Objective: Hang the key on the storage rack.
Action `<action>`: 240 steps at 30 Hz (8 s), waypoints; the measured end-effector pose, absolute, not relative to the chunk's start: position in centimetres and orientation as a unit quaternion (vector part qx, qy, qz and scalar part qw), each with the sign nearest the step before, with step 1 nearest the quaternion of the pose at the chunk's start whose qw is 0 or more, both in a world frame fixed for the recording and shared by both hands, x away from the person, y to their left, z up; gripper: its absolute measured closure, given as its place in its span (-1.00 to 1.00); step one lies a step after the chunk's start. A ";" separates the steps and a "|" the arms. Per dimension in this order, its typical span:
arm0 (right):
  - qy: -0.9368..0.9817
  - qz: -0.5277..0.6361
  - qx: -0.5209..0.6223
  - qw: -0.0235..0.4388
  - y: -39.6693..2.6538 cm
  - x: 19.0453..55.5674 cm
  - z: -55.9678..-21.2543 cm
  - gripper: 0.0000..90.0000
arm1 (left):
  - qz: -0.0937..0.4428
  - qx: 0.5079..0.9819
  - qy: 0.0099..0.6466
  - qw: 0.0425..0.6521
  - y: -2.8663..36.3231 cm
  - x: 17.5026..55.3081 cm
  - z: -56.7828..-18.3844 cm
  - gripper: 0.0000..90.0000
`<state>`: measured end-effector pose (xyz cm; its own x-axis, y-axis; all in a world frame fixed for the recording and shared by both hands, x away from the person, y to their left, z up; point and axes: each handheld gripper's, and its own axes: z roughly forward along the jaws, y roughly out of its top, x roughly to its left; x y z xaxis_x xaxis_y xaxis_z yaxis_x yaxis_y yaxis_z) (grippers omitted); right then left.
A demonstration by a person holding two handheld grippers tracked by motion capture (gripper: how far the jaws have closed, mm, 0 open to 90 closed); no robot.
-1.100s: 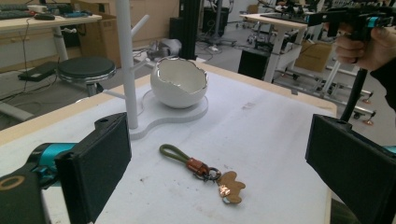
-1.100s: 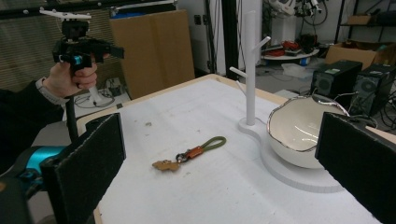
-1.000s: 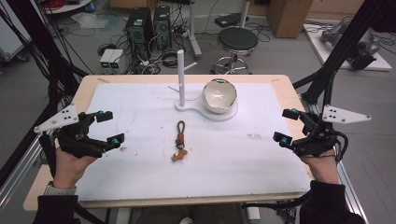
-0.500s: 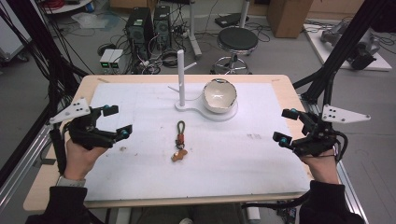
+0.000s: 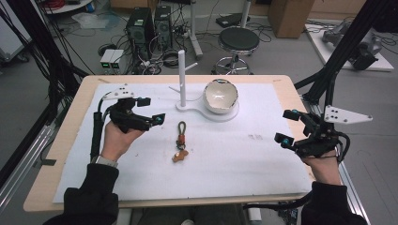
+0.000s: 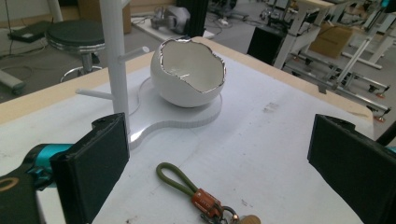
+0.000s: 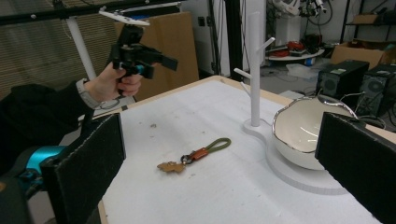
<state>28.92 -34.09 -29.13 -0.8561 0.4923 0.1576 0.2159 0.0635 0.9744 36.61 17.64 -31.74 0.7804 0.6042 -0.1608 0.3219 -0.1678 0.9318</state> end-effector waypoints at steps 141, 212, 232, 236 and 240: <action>0.734 0.631 0.242 0.070 -31.4 29.1 -29.0 -0.98 | 0.235 0.779 0.342 0.470 10.9 45.5 -28.5 0.88; 0.744 0.612 0.255 0.086 -31.7 30.0 -29.8 -0.98 | 0.160 0.729 0.283 0.603 21.0 31.4 -29.1 -0.77; 0.743 0.604 0.268 0.104 -31.3 31.1 -29.9 -0.98 | 0.198 0.737 0.296 0.575 22.7 27.9 -30.4 -0.88; 0.745 0.602 0.268 0.105 -31.3 31.2 -29.9 -0.98 | 0.200 0.736 0.292 0.577 22.8 27.4 -30.2 -0.88; 0.746 0.600 0.269 0.107 -31.2 31.1 -29.9 -0.98 | 0.205 0.731 0.298 0.579 23.3 27.0 -30.2 -0.88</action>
